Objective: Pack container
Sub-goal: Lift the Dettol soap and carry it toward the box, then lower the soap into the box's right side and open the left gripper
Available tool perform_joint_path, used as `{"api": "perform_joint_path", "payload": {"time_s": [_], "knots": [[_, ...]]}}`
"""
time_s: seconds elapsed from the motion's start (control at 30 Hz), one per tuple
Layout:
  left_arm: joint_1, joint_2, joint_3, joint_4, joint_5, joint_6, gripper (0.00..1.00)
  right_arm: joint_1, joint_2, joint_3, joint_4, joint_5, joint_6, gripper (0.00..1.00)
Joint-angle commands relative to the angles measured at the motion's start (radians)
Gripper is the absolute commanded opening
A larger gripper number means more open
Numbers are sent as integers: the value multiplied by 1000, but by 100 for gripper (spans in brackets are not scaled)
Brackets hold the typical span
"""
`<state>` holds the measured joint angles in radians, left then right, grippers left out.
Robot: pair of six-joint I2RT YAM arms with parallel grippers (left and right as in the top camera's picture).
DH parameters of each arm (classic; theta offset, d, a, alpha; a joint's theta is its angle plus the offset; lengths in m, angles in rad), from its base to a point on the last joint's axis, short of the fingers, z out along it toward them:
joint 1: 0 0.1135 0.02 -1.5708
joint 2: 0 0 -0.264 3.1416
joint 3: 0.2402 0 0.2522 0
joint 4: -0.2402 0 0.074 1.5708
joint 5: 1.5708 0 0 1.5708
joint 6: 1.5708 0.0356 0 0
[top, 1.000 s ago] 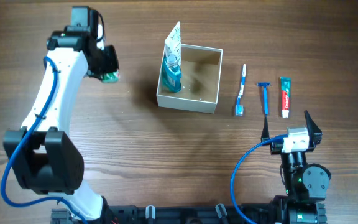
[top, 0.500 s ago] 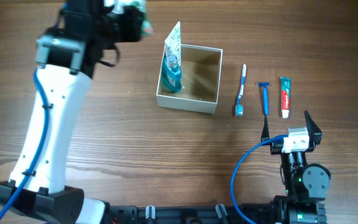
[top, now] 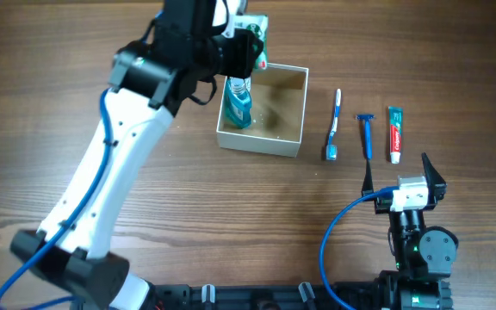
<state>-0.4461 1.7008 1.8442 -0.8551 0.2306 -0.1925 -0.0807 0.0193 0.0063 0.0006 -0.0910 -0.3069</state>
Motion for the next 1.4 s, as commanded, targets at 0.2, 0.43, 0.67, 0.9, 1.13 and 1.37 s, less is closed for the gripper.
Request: {"api": "perform_joint_path", "payload": {"time_s": [0.2,0.43,0.67,0.9,1.13,1.37], "knots": [[-50,171,16,14,22,29,34,4,-8,-1,3,16,19,100],[-80,220,16,24,21,33,37,4,-8,-1,3,16,19,100],[-80,260,16,30,19,37,41,4,-8,-1,3,16,19,100],[-80,290,16,42,19,37,41,4,-8,-1,3,17,19,100],[-80,294,16,61,14,36,44,4,-8,-1,3,16,19,100],[-79,272,20,108,11,36,50,4,-8,-1,3,17,19,100]]}}
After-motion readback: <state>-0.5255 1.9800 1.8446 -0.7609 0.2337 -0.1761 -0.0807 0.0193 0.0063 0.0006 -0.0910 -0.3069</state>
